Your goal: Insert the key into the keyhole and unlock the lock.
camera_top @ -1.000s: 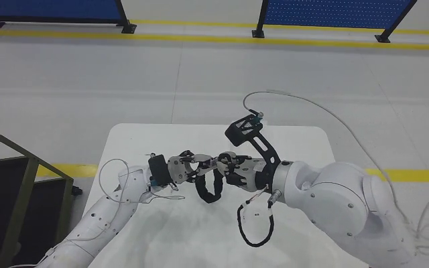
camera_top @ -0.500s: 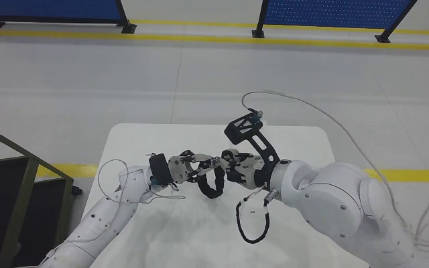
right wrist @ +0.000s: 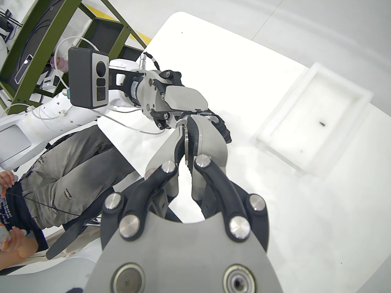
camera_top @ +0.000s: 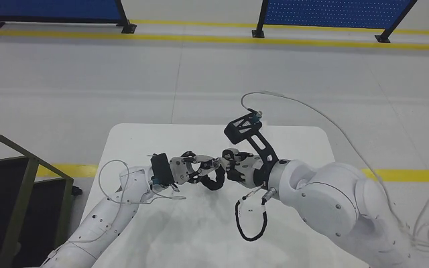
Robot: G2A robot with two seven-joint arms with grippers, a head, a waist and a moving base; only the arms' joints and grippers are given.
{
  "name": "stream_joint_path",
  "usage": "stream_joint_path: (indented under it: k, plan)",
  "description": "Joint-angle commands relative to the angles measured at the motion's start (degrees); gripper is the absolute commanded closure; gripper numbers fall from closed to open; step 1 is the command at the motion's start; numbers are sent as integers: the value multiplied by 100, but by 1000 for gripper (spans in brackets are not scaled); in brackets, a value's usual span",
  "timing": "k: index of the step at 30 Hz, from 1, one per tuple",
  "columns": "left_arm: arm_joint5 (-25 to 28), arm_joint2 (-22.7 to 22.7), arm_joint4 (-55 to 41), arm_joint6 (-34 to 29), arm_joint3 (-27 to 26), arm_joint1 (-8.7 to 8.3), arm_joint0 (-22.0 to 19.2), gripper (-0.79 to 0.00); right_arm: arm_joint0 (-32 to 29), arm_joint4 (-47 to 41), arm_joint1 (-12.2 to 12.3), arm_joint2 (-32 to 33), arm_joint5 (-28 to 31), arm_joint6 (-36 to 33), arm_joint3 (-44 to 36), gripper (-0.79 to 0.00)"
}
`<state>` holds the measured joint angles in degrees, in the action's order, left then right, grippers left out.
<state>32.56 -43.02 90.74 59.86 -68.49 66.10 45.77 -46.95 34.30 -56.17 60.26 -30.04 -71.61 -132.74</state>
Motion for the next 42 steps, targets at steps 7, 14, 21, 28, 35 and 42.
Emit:
stream_joint_path:
  k: [7,14,21,28,35,42]
  plan:
    - [67,-43,26,-36,-6,30,14,0,-23,-7,-13,3,34,32,2,0]
    - [140,-74,40,-50,-6,55,29,0,-30,19,-22,-4,43,12,27,0]
    - [191,-97,47,-62,12,82,49,0,-33,145,-25,-15,82,-14,29,0]
    - [318,-150,-92,-221,-12,109,77,0,15,397,-38,-137,121,-81,7,0]
    - [449,-221,-203,-344,-51,119,139,0,88,616,-66,-276,96,-167,15,0]
    - [519,-261,-92,-486,-157,120,162,0,163,736,-108,-413,73,-234,64,0]
